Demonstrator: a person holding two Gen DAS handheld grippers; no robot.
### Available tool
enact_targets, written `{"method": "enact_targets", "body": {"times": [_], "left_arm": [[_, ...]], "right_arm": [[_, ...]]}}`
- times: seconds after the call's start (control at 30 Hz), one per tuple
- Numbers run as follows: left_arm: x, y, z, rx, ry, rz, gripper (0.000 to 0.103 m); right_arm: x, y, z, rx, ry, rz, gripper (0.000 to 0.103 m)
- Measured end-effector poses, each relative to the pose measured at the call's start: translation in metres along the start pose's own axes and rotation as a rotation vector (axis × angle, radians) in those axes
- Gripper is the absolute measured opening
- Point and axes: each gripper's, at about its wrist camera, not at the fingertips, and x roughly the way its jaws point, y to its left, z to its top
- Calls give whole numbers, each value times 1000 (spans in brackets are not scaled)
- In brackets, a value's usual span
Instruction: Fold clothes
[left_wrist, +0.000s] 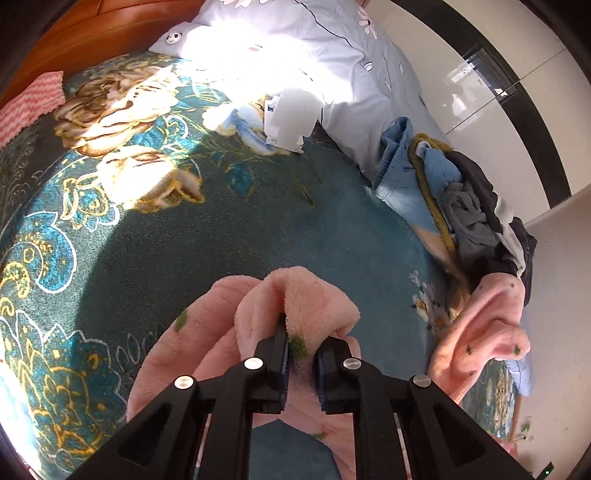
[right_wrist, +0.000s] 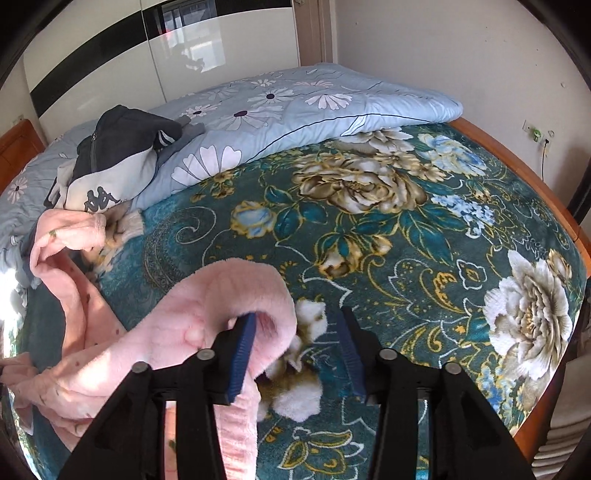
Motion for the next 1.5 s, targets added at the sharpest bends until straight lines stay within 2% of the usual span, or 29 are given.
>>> {"method": "enact_targets", "body": {"times": [0.13, 0.2, 0.27, 0.33, 0.43, 0.53, 0.67, 0.73, 0.8, 0.87, 0.9, 1.1, 1.37, 1.43, 1.5], "left_arm": [[-9, -6, 5, -31, -54, 20, 33], [-14, -9, 8, -55, -91, 37, 50], [-20, -12, 10, -78, -128, 53, 55], [-26, -15, 13, -101, -164, 70, 55], [-26, -14, 14, -107, -148, 54, 55], [-29, -13, 11, -108, -139, 45, 55], [-33, -12, 8, -110, -127, 33, 55], [-35, -12, 7, -111, -122, 26, 55], [-37, -11, 5, -112, -116, 20, 55], [-38, -11, 4, -112, -110, 14, 55], [-40, -11, 4, -109, -109, 12, 55], [-43, -19, 3, -76, -86, -1, 55], [-25, -28, -12, 15, 33, -9, 56], [-19, -25, -18, 35, 63, 2, 56], [-13, -20, -26, 58, 92, 17, 56]], "right_arm": [[-29, -21, -31, 112, -29, 23, 52], [-35, -29, -60, 175, -9, 103, 55], [-29, -31, -94, 259, 61, 176, 55], [-16, -30, -129, 358, 139, 258, 55], [4, -22, -174, 495, 230, 376, 55], [16, -9, -196, 595, 272, 492, 55], [22, 13, -190, 591, 257, 527, 55], [26, 21, -183, 588, 244, 524, 55], [26, 19, -177, 611, 209, 492, 49], [26, 11, -171, 646, 188, 485, 15], [23, 4, -167, 650, 170, 472, 13], [-10, -57, -132, 665, 26, 356, 9], [-73, -158, -55, 614, -162, 74, 9], [-75, -176, -42, 628, -172, 16, 9], [-67, -186, -35, 614, -145, -36, 9]]}}
